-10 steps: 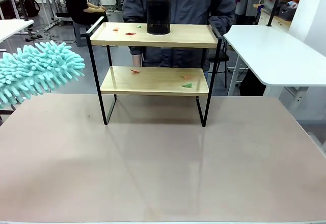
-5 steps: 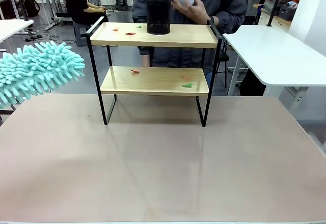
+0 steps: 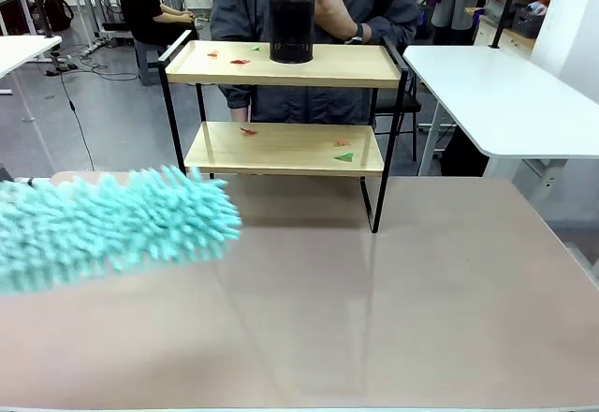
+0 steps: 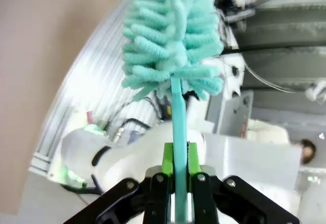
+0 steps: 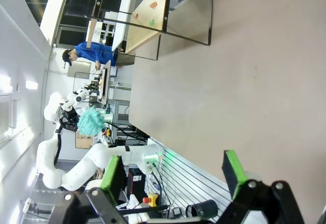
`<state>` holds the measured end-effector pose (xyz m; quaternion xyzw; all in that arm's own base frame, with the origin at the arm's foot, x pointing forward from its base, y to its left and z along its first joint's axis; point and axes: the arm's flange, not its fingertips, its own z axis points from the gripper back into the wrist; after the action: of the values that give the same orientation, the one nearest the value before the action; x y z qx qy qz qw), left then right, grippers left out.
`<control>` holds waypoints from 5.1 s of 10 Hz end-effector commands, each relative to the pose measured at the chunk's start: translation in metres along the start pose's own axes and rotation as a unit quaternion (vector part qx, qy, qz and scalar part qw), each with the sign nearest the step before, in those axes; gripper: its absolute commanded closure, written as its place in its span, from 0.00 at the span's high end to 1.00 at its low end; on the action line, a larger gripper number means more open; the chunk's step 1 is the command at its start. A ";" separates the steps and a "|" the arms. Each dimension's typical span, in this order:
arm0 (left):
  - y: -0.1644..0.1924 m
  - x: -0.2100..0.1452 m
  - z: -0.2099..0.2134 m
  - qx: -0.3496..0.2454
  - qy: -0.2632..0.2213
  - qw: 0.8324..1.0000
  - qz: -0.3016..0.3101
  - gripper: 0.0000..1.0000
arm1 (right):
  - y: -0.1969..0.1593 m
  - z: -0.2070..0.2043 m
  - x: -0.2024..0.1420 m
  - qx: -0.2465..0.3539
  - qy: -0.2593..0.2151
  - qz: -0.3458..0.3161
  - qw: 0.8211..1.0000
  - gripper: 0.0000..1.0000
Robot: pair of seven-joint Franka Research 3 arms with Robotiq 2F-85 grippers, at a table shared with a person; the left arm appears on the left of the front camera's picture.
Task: Clean the shelf.
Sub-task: Clean the specific tier of the Shelf with the Duster once objects are removed.
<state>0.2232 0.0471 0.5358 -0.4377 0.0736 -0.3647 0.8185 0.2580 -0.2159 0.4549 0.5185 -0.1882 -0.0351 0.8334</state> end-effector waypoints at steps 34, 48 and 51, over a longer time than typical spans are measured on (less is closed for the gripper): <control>0.016 0.247 -0.146 0.409 -0.343 0.820 0.206 0.12 | 0.001 -0.001 0.002 0.012 -0.008 0.013 1.000 1.00; -0.002 0.322 -0.187 0.403 -0.250 0.870 0.137 0.12 | 0.001 -0.001 0.002 0.012 -0.008 0.013 1.000 1.00; -0.011 0.328 -0.196 0.371 -0.216 0.894 0.129 0.12 | 0.001 -0.001 0.002 0.012 -0.008 0.013 1.000 1.00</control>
<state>0.3658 -0.3041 0.4859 -0.1436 -0.2092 -0.1388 0.9573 0.2580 -0.2160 0.4546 0.5189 -0.1881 -0.0349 0.8332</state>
